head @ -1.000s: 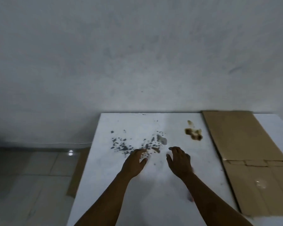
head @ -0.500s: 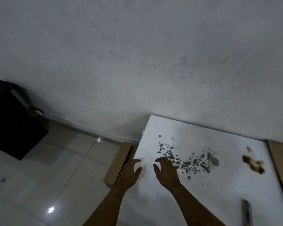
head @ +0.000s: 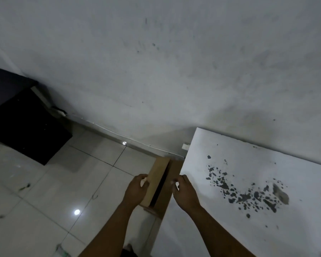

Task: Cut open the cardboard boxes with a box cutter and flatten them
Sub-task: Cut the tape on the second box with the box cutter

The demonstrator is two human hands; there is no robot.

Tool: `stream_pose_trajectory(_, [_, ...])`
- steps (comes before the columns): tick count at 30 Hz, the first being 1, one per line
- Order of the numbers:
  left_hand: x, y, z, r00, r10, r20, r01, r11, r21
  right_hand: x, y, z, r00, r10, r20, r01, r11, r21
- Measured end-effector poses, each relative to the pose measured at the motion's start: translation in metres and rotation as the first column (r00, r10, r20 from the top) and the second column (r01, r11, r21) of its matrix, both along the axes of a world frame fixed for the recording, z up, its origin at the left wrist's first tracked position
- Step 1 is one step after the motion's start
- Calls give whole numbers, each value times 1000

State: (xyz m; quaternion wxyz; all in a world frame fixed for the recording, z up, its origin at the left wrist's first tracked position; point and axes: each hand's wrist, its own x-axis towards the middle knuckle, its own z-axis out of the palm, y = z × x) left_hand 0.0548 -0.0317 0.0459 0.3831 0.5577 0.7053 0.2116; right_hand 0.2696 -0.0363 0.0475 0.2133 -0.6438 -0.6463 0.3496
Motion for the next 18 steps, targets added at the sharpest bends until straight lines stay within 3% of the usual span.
stream_pose_trajectory(5, [-48,43,-32,996,-82,35,83,995,-50,-60,20,-18,998,-46,-40,38,982,-183])
stream_pose_trajectory(9, [-82,81,-75,977,-199,70,208,966,-152,-103,40,-53,969,-246,-6,228,908,-353])
stream_pose_trajectory(14, [-105,119,-143,966,-234,108,255,930,-264,-117,73,-117,816,-578,23,507,695,-510])
stream_pose_trajectory(18, [-110,140,-210,955,-275,116,298,878,-375,-108,85,-187,601,-769,219,747,443,-496])
